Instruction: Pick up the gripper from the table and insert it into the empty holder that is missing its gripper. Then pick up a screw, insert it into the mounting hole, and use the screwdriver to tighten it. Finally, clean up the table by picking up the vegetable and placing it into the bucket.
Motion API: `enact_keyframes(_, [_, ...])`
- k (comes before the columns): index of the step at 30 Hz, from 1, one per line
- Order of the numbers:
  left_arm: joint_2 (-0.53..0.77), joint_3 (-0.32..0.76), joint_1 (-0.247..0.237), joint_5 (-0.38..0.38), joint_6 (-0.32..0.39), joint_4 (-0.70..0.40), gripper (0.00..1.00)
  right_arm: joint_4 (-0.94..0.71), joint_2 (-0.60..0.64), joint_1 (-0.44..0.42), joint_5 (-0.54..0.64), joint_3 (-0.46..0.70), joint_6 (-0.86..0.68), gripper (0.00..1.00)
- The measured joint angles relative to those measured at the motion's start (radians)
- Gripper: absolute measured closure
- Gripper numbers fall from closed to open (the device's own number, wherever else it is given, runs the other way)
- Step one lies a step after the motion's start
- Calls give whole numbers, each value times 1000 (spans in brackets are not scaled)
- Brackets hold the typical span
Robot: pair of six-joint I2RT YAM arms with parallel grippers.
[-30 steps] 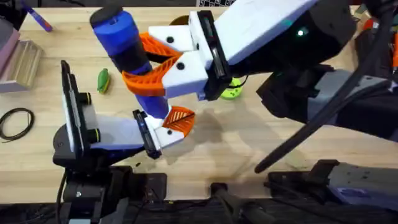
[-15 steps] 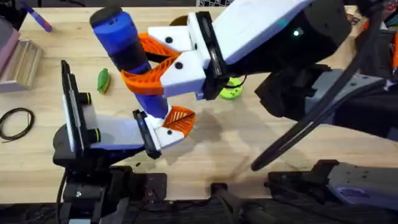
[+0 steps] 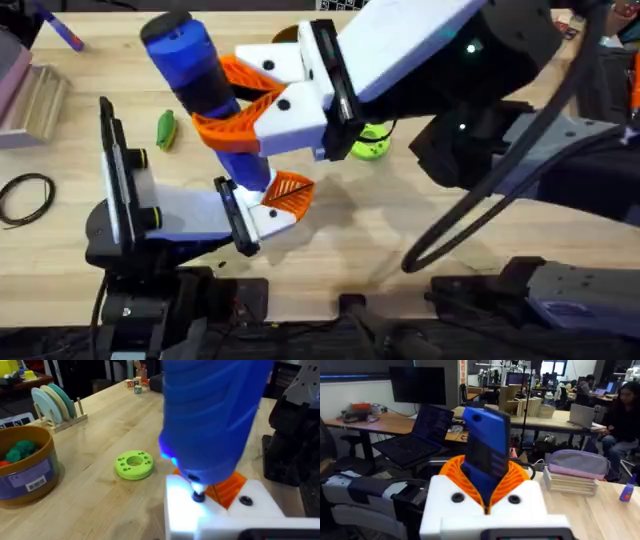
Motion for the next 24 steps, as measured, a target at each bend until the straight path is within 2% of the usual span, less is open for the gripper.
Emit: enact_keyframes(24, [0, 0, 0, 4, 1, 0, 995, 60, 9, 0, -28, 0, 2, 981])
